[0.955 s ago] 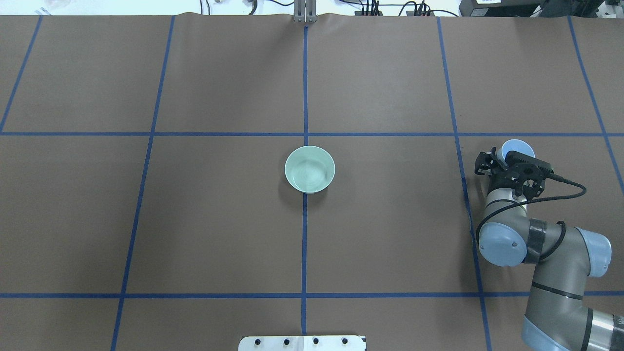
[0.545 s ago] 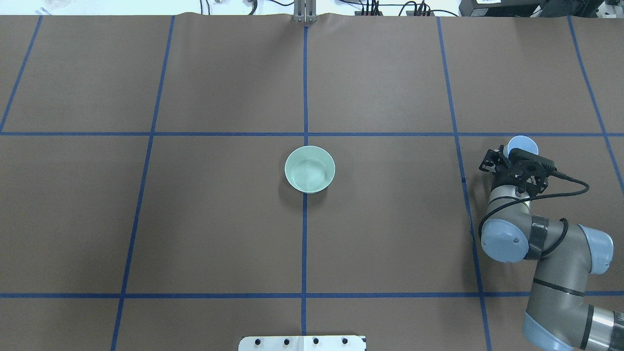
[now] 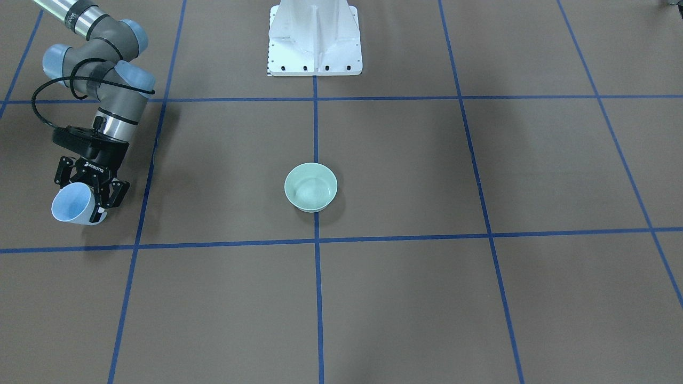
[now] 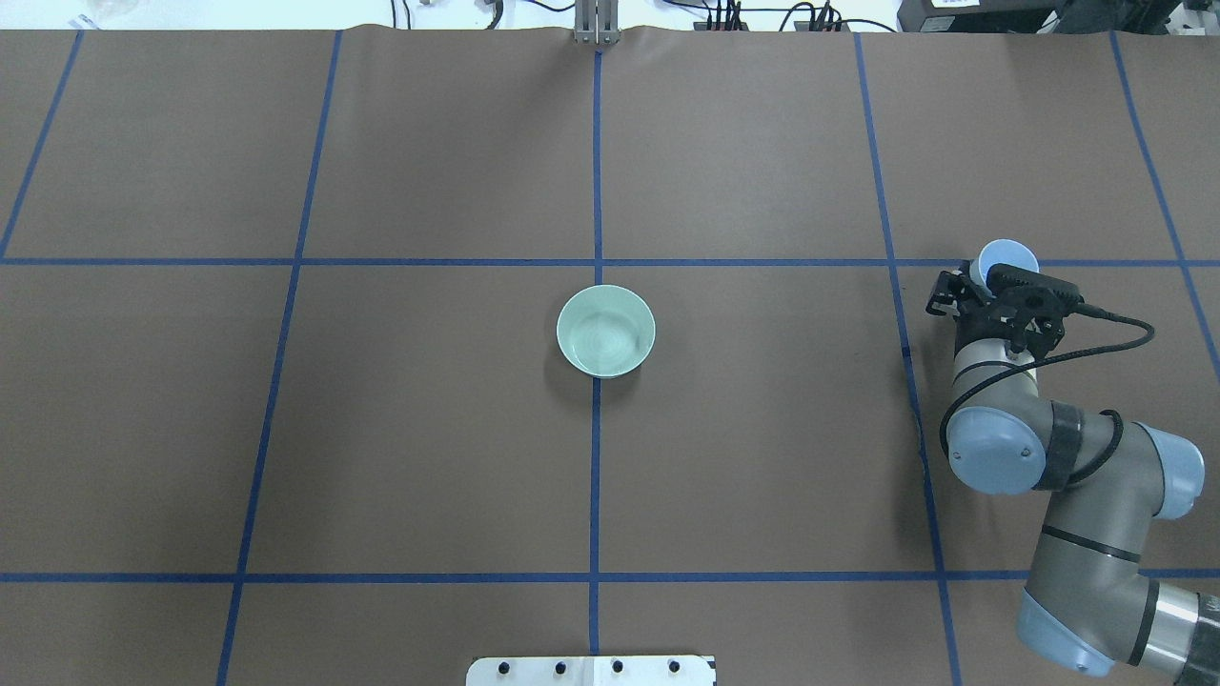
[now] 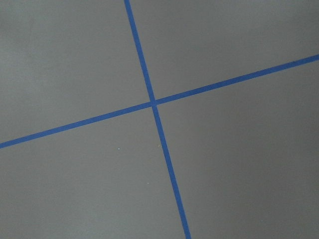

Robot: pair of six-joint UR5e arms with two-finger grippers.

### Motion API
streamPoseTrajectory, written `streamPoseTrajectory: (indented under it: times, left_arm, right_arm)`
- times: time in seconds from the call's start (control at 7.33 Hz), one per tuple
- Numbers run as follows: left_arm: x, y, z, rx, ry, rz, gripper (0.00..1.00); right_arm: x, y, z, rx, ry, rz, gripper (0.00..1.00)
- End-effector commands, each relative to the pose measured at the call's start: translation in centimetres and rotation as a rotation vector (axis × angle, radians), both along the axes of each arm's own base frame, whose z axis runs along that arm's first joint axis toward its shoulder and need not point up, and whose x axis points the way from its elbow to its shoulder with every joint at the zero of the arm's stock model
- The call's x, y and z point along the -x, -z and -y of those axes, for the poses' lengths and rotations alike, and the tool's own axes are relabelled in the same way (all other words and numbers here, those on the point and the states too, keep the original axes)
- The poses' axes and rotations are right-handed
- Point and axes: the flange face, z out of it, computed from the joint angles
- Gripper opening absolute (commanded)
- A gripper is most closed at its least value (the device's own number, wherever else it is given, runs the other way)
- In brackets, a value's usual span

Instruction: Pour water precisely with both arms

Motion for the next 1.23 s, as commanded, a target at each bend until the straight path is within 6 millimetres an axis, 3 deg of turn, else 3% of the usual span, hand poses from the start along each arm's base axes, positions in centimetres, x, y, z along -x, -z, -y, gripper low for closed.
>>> streamPoseTrajectory:
  times: [0.0, 0.27, 0.55, 0.68, 1.09]
  left_arm:
    - [-0.1, 0.1, 0.0, -0.001, 0.0, -0.01, 1.0]
    - [-0.1, 0.0, 0.0, 0.002, 0.0, -0.011, 1.0]
    - [-0.1, -0.1, -0.1, 0.003, 0.0, -0.011, 1.0]
    - [-0.1, -0.1, -0.1, 0.005, 0.0, -0.011, 1.0]
    - [-0.1, -0.4, 0.0, 0.012, 0.001, -0.011, 1.0]
  right_arm:
    - [0.1, 2.7, -0.1, -0.108, 0.114, 0.017, 0.0]
    - [1.5, 6.2, -0.3, -0.206, 0.298, -0.07, 0.0]
    - [3.1, 9.5, -1.8, -0.378, 0.591, -0.068, 0.0]
    - [3.2, 11.1, -1.7, -0.483, 0.737, -0.184, 0.0]
    - [6.0, 15.7, -2.0, -0.592, 0.994, -0.106, 0.0]
